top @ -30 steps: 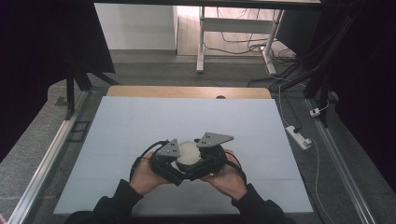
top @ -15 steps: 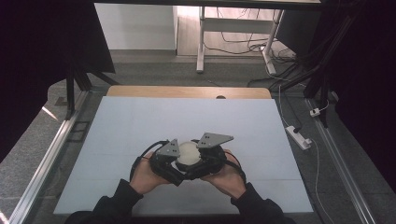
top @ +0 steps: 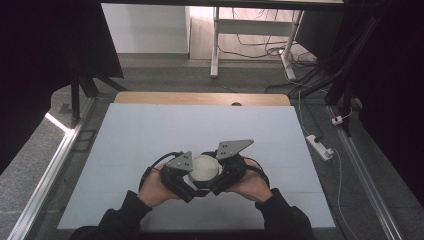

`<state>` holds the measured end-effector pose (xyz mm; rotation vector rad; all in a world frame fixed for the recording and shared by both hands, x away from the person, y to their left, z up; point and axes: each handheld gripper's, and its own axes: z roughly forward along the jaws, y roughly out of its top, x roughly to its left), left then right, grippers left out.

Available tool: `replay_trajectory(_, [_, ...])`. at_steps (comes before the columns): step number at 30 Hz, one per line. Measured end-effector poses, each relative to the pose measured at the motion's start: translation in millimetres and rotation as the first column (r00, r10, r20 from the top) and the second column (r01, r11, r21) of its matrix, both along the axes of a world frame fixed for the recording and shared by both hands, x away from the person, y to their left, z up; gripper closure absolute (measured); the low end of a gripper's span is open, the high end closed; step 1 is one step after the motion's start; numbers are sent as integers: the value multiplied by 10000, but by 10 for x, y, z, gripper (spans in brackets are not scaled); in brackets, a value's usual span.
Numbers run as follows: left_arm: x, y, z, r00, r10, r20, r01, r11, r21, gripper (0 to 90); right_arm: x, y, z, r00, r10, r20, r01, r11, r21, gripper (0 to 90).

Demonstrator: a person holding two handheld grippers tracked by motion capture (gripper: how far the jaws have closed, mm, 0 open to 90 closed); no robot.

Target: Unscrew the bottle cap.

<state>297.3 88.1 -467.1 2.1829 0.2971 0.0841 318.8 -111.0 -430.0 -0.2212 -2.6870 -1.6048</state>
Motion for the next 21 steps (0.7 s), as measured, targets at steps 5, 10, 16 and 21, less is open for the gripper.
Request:
replay_trajectory(5, [-6,-14,-1,9996,-286,-66,286,9996,-60,77,57,-34,-19,9956,925,-141,-923,9956,160,63])
replay_trajectory(10, [-11,-8,4,9989,-465,6,465,9989,-26,77,81,-35,-17,9884,1511,-133,-1508,9883,203,62])
replay_trajectory(16, [-18,5,24,9999,-28,114,29,9999,-111,77,52,-5,-7,9984,556,-97,-553,9981,255,0])
replay_trajectory(21, [-10,41,39,9988,472,149,-466,9983,-353,77,-7,7,60,9985,-528,164,522,9979,383,0])
